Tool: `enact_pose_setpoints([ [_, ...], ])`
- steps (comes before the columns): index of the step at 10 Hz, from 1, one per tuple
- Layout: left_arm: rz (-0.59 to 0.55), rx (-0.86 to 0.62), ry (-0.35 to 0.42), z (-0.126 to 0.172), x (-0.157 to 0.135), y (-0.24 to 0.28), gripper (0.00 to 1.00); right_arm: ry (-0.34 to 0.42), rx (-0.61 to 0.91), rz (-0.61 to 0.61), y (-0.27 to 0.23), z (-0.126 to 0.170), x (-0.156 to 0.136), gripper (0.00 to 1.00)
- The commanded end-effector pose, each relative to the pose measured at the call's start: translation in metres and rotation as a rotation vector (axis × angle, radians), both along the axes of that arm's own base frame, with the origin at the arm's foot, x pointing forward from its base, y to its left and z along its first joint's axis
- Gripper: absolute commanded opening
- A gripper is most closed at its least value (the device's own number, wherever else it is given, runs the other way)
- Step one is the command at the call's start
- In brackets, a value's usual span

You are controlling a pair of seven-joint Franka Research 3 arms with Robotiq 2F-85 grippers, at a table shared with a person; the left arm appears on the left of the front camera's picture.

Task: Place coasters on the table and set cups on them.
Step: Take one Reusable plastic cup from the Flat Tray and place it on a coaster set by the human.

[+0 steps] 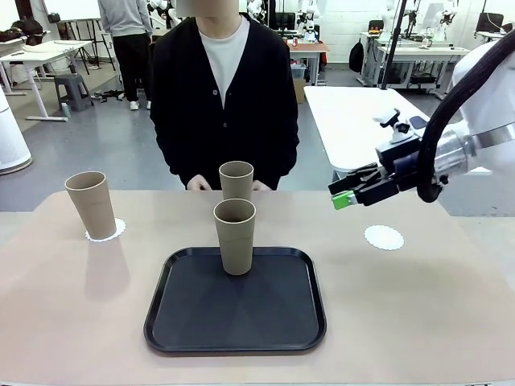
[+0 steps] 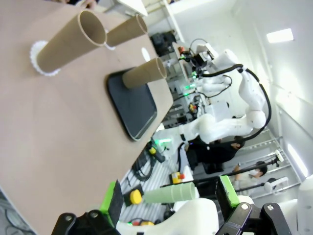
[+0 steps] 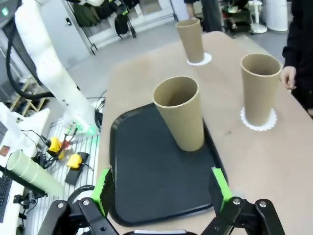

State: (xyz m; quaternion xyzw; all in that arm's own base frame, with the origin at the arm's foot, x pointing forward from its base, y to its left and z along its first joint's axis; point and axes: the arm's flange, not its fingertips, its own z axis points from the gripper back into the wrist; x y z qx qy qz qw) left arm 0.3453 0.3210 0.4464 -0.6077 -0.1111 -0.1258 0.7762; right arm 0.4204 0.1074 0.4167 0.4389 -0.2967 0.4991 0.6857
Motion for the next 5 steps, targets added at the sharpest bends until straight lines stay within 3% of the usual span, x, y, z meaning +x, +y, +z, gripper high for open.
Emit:
enact_pose_setpoints([
  [1,0.007,0.001,-0.002,0.001,-0.001,0.001,1.00,0.034,0.012,0.048,0.001,-0.015,0.000,1.00],
  [2,0.007,0.001,-0.002,0.001,-0.001,0.001,1.00,0.000,0.000,0.000,0.000,0.000,0.000,1.00],
  [5,0.007,0.001,-0.002,0.001,-0.001,0.001,1.00,0.000,0.000,0.000,0.000,0.000,0.000,1.00],
])
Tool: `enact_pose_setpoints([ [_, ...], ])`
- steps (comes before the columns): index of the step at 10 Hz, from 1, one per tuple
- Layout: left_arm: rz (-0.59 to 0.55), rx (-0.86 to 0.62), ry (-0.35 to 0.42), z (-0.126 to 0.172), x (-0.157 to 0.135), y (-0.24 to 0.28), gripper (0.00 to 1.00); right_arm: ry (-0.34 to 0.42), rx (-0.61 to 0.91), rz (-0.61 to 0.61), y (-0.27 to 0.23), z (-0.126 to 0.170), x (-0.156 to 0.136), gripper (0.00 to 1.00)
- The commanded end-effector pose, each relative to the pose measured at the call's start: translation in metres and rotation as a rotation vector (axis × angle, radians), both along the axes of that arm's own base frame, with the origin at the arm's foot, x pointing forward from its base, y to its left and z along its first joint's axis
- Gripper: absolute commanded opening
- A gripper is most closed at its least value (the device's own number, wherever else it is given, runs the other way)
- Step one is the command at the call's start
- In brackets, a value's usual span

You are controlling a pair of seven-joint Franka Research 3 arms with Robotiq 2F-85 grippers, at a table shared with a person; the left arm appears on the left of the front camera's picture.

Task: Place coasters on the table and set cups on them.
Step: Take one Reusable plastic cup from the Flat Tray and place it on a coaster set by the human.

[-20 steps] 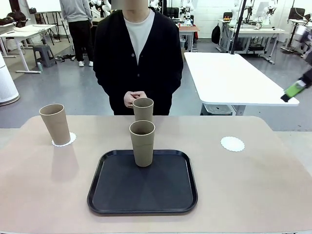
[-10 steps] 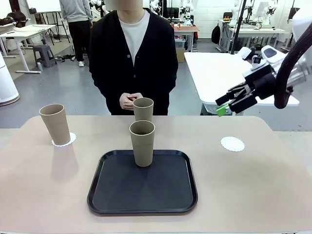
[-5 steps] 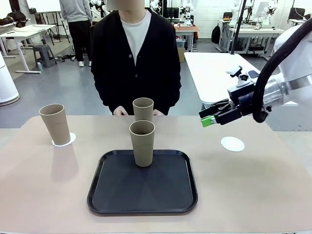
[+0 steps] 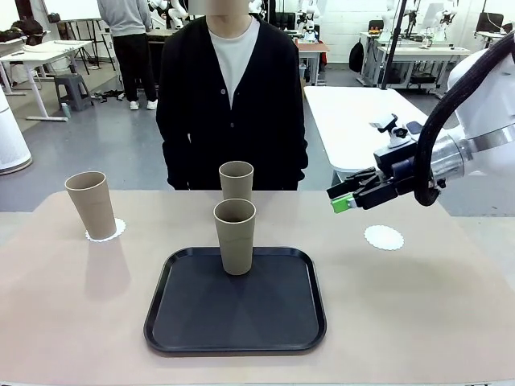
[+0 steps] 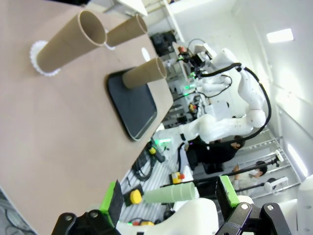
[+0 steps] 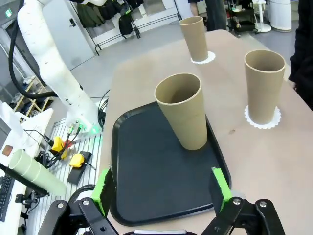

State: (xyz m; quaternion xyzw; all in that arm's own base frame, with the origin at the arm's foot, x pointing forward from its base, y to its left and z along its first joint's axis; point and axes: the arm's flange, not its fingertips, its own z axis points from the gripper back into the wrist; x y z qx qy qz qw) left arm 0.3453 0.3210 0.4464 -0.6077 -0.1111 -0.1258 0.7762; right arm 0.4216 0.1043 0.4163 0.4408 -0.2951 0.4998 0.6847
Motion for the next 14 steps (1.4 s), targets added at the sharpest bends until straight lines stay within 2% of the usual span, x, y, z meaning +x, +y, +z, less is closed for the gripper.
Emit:
enact_pose_setpoints([
  [1,0.007,0.001,-0.002,0.001,-0.001,0.001,1.00,-0.003,-0.002,-0.004,0.003,0.000,-0.001,1.00],
  [3,0.007,0.001,-0.002,0.001,-0.001,0.001,1.00,-0.003,-0.001,-0.001,-0.001,0.001,0.000,1.00],
  [4,0.007,0.001,-0.002,0.001,-0.001,0.001,1.00,-0.185,0.020,0.030,0.009,-0.016,-0.017,1.00],
  [6,0.007,0.001,-0.002,0.001,-0.001,0.001,1.00,-0.246,0.068,0.078,0.022,-0.051,-0.022,1.00],
  [9,0.007,0.001,-0.002,0.001,-0.001,0.001,1.00,-0.210,0.142,0.050,0.032,-0.089,-0.001,1.00],
  [10,0.007,0.001,-0.002,0.001,-0.001,0.001,1.00,-0.232,0.141,0.028,0.038,-0.097,0.005,1.00],
  [12,0.007,0.001,-0.002,0.001,-0.001,0.001,1.00,-0.235,0.140,-0.029,0.058,-0.106,0.014,1.00],
  [14,0.007,0.001,-0.002,0.001,-0.001,0.001,1.00,-0.235,0.106,0.005,0.084,-0.114,0.018,1.00],
])
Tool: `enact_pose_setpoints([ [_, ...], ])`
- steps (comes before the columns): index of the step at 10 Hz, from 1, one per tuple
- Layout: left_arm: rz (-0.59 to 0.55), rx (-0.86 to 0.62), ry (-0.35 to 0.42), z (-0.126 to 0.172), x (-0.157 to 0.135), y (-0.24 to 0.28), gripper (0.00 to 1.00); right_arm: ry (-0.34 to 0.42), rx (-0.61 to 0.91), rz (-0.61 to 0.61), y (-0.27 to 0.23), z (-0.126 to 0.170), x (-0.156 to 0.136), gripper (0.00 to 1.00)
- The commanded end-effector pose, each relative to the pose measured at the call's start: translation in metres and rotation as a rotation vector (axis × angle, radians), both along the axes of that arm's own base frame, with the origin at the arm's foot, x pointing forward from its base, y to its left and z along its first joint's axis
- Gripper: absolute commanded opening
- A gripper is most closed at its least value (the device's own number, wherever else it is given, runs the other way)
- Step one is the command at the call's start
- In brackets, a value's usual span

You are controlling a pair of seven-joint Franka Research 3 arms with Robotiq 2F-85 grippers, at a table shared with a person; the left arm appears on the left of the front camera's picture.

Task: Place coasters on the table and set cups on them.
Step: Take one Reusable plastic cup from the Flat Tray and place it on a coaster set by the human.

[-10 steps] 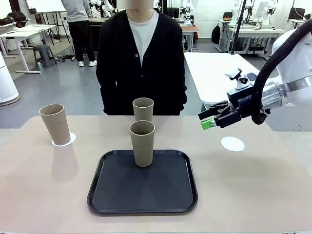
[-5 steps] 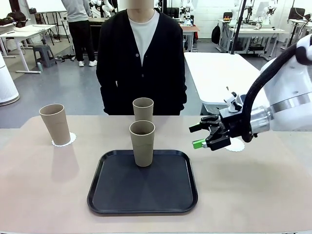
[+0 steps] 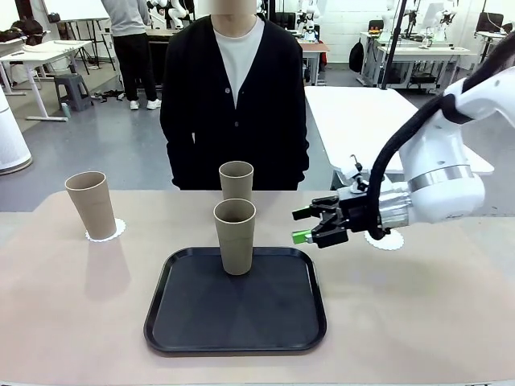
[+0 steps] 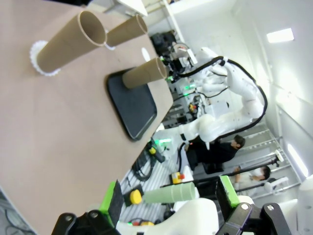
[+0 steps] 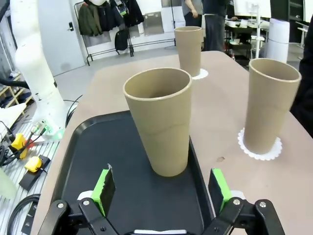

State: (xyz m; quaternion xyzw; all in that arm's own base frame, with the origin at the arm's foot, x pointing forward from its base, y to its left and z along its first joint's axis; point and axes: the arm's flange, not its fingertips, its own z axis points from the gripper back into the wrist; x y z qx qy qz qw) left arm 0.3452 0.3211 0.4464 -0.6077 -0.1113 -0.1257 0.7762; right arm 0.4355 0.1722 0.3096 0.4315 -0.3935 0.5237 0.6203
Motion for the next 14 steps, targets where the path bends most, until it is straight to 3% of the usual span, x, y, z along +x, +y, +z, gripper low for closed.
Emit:
enact_pose_setpoints([
  [1,0.007,0.001,-0.002,0.001,-0.001,0.001,1.00,-0.025,-0.041,0.017,0.027,-0.011,0.003,1.00],
  [8,0.007,0.001,-0.002,0.001,-0.001,0.001,1.00,-0.041,-0.039,0.102,0.063,-0.032,0.003,1.00],
  [14,0.007,0.001,-0.002,0.001,-0.001,0.001,1.00,-0.096,0.023,0.099,0.055,-0.052,-0.007,1.00],
])
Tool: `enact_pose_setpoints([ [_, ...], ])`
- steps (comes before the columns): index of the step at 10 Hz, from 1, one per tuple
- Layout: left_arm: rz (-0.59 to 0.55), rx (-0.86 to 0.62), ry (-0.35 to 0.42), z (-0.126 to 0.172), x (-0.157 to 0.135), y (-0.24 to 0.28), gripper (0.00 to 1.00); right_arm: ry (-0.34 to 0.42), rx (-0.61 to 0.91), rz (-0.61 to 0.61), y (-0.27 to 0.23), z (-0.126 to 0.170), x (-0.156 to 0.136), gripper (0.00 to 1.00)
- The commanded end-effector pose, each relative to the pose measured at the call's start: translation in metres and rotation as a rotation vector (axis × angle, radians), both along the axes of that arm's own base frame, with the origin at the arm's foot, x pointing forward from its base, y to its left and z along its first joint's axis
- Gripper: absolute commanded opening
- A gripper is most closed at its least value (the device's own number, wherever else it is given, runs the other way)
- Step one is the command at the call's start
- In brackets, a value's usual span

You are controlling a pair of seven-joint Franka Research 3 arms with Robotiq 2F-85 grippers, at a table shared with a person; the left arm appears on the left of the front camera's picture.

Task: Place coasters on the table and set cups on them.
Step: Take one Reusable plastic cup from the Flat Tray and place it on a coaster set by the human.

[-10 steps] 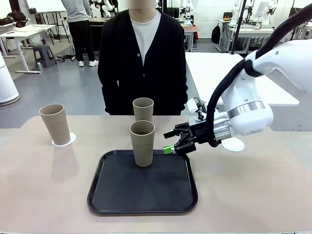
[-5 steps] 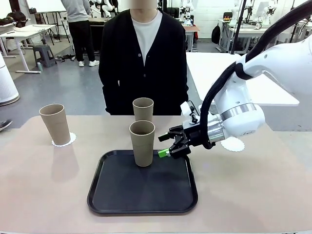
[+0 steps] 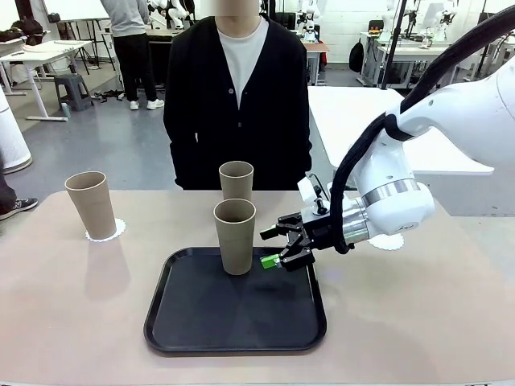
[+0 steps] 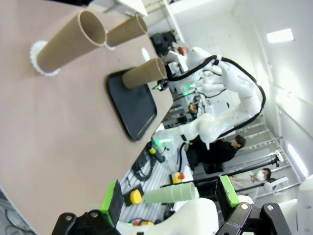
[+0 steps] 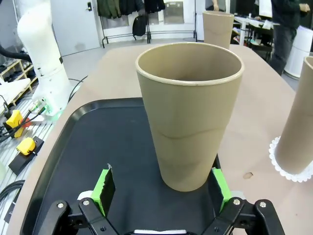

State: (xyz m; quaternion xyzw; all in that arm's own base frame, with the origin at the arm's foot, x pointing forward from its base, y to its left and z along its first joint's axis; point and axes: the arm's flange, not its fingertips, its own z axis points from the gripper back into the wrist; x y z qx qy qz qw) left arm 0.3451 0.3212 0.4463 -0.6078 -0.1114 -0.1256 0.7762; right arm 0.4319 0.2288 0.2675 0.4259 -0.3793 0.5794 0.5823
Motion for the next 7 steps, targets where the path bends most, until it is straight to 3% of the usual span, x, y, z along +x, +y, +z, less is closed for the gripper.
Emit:
enact_pose_setpoints([
  [1,0.006,0.001,-0.002,0.0013,-0.0009,0.0010,1.00,-0.028,0.078,-0.019,-0.0032,-0.0119,-0.0032,1.00],
  [4,0.006,0.001,-0.002,0.0013,-0.0009,0.0010,1.00,-0.020,0.093,-0.023,0.0009,-0.0144,-0.0008,1.00],
  [5,0.006,0.001,-0.002,0.0013,-0.0009,0.0010,1.00,0.014,0.103,-0.022,-0.0002,-0.0137,-0.0005,1.00],
  [7,0.006,0.001,-0.002,0.0013,-0.0009,0.0010,1.00,-0.001,0.055,-0.004,-0.0016,-0.0068,0.0000,1.00],
])
